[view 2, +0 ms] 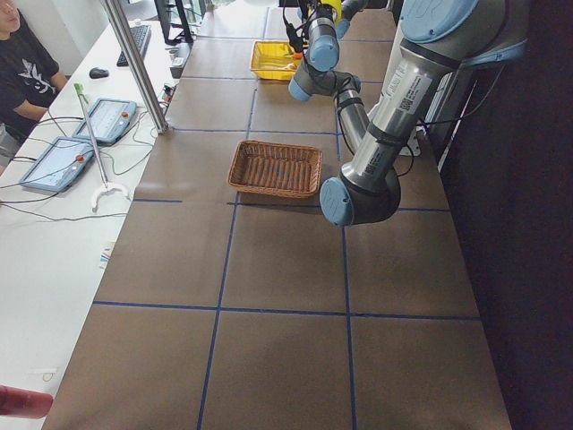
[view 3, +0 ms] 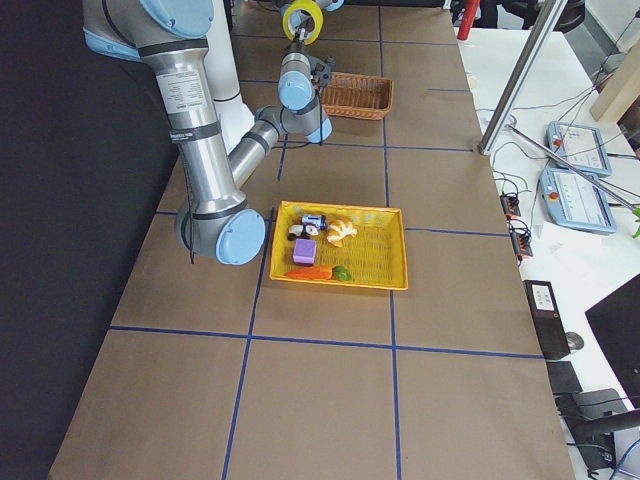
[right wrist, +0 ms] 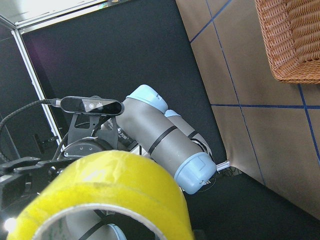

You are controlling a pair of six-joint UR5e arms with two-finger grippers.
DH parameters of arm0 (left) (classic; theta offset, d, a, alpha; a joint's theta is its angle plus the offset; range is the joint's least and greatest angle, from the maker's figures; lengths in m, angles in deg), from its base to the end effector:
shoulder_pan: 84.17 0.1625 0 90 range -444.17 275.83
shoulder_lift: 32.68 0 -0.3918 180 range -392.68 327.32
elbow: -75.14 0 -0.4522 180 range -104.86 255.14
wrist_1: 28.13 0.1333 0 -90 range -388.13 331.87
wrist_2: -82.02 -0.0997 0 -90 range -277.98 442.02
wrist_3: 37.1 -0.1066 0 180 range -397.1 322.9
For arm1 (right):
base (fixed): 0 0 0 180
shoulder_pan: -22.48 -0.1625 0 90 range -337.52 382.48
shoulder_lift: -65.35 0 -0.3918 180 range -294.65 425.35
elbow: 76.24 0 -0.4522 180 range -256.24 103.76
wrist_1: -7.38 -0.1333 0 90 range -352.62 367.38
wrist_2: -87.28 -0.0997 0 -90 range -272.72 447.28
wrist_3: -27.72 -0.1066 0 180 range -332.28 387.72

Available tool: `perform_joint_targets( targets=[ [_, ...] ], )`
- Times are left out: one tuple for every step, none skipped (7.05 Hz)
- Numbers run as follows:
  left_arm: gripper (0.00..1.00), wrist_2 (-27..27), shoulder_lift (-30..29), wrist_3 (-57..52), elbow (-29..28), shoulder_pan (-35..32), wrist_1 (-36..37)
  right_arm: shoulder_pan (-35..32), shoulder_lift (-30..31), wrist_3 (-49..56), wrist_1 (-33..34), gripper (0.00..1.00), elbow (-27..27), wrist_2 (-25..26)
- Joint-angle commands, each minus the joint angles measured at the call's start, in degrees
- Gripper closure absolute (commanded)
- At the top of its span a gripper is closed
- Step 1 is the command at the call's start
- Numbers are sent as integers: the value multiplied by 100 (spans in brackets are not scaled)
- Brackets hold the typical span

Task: Move tape to another basket

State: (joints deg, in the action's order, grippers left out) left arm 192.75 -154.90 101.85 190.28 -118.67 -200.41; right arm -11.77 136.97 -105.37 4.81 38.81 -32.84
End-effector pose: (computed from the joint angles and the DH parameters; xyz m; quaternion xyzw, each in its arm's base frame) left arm 0.3096 -0.3288 -0.0274 -0.1777 0.9082 -0.0998 0.3657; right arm -0.3223 -0.3160 0.0879 -0.1660 -0.8852 0.0379 0.4330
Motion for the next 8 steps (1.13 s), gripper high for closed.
perform_joint_targets(
  targets=[
    [0, -25, -30, -26, -26, 128, 1, 119, -51, -6, -15, 100, 0, 7],
    [0, -25, -39, -26, -27, 128, 1, 224, -51, -6, -15, 100, 8, 7],
    [0, -60, -48, -26, -53, 128, 1, 286, -60, 3, -15, 99, 17, 15],
    [0, -191, -57, -26, -44, 198, -8, 348, -60, 11, -7, 99, 17, 15],
    [3, -236, -65, -26, -27, 259, -16, 348, -69, 20, -6, 99, 17, 24],
    [10, -245, -65, -17, -18, 260, -16, 366, -69, 20, -6, 99, 9, 33],
    [21, -245, -65, -17, -18, 269, -8, 375, -78, 29, -6, 99, 8, 33],
    [34, -245, -57, -26, -9, 260, -16, 375, -78, 29, -6, 99, 8, 42]
  ],
)
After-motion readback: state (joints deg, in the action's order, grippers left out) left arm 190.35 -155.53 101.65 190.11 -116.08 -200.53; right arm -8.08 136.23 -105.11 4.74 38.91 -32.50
